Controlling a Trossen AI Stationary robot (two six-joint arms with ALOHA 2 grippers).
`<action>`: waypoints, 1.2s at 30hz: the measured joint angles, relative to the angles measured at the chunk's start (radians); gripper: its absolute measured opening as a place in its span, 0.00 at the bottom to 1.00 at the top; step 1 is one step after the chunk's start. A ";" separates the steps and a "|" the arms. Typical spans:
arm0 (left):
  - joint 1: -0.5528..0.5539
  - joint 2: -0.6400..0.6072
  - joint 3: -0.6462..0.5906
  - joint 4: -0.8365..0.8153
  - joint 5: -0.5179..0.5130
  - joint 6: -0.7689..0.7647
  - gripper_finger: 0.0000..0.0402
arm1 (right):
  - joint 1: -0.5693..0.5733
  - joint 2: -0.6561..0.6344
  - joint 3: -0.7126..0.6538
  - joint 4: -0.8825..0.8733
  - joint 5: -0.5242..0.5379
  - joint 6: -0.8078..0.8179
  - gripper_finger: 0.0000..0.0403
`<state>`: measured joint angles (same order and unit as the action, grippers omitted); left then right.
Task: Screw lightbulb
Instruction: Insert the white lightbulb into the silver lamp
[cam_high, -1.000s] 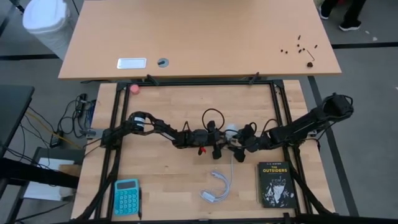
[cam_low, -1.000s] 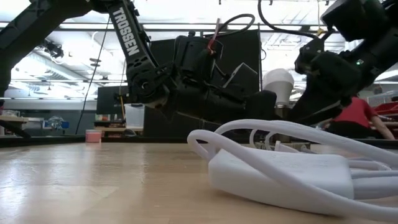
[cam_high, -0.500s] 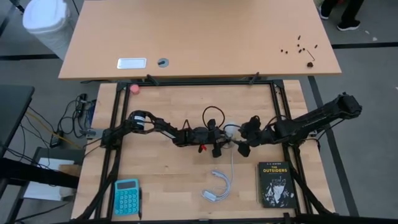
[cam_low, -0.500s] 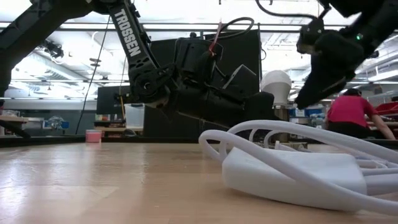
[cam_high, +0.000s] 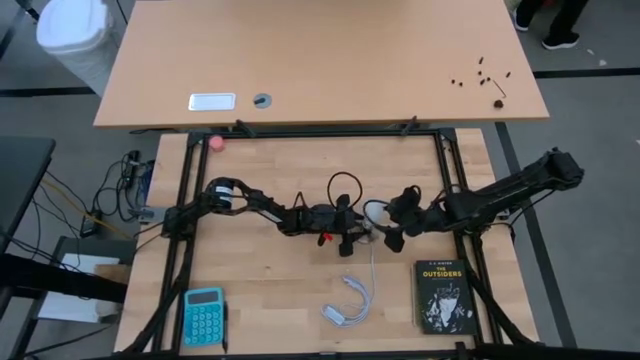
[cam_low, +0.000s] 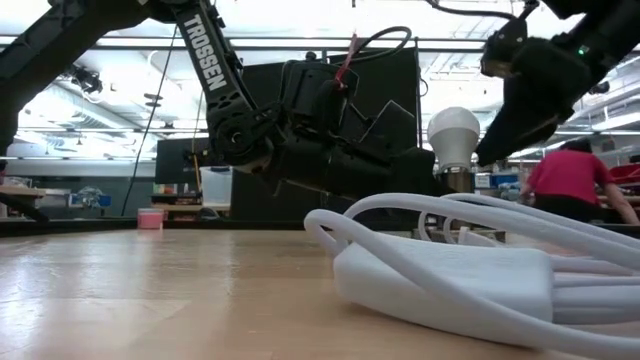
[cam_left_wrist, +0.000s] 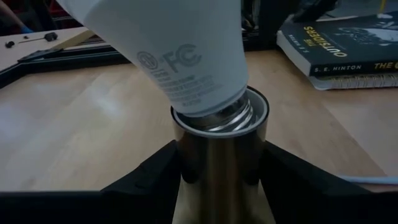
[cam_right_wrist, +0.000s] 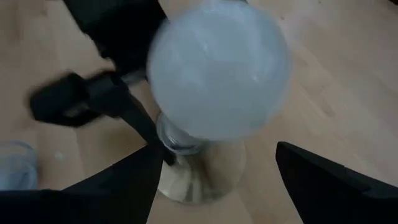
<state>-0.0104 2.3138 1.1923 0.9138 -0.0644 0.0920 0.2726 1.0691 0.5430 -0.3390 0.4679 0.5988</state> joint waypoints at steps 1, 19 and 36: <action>0.000 0.000 0.000 0.000 0.006 0.001 0.51 | 0.000 -0.003 0.000 0.009 -0.005 0.000 0.80; 0.004 0.000 -0.001 0.000 0.084 0.010 0.51 | -0.164 -0.003 0.111 -0.119 -0.279 -0.281 0.83; 0.049 0.002 -0.001 -0.012 0.307 0.012 0.51 | -0.281 0.010 0.112 -0.161 -0.464 -0.711 0.87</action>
<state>0.0391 2.3154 1.1912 0.9021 0.2427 0.1044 -0.0081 1.0794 0.6548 -0.5003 0.0037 -0.1118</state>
